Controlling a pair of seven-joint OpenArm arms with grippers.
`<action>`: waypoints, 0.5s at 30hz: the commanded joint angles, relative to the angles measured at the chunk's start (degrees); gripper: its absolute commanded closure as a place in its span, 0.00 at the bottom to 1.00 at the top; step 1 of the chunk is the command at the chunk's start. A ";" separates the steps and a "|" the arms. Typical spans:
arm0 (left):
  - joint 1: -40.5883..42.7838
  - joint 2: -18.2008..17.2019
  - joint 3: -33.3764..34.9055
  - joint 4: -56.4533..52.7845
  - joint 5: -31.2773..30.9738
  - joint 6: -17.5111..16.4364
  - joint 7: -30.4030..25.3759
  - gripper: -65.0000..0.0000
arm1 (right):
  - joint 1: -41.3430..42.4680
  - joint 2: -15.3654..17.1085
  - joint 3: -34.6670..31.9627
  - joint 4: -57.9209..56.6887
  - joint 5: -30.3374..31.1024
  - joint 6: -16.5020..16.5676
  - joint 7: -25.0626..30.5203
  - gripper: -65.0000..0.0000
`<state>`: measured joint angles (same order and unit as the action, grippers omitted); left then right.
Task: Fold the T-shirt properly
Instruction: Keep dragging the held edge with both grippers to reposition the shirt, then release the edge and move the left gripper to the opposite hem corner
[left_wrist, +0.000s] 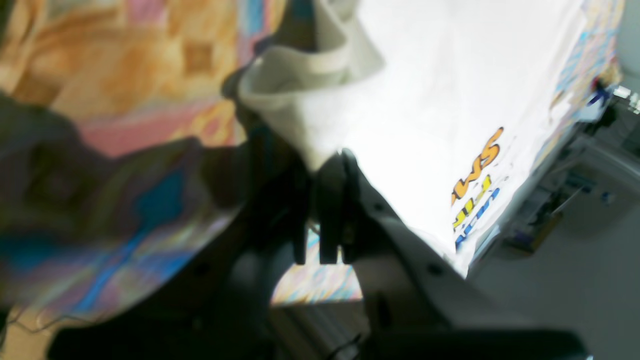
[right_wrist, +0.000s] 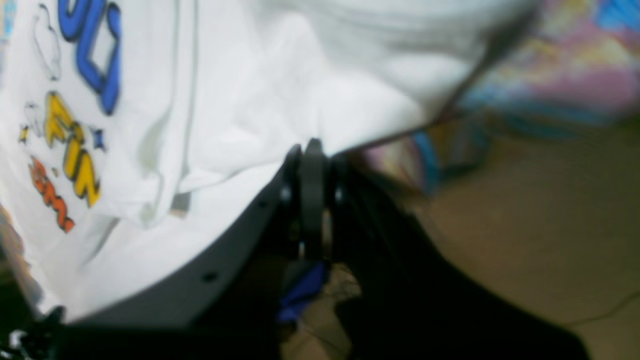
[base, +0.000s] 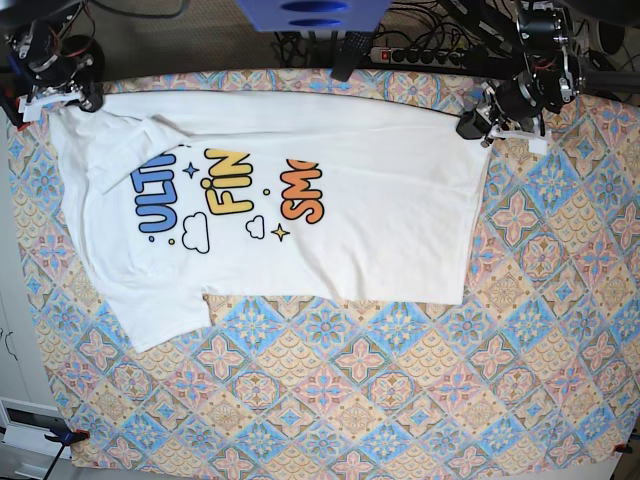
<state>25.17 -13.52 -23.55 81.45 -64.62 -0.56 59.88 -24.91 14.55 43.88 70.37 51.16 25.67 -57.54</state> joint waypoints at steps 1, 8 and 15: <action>1.78 -0.86 -0.41 0.88 1.19 0.69 -0.23 1.00 | -0.81 1.32 0.39 1.94 0.67 0.04 1.49 1.00; 6.08 -0.68 -0.41 6.15 1.19 0.69 -0.32 1.00 | -2.13 1.23 0.30 3.43 0.67 0.04 1.41 0.99; 6.08 -0.86 -0.49 6.42 1.19 0.69 -0.23 0.97 | -2.04 1.23 0.39 3.52 0.67 0.04 -2.90 0.85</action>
<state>30.98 -13.39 -23.59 86.91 -63.46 0.01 60.01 -26.61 14.48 43.66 72.88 51.22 25.43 -60.75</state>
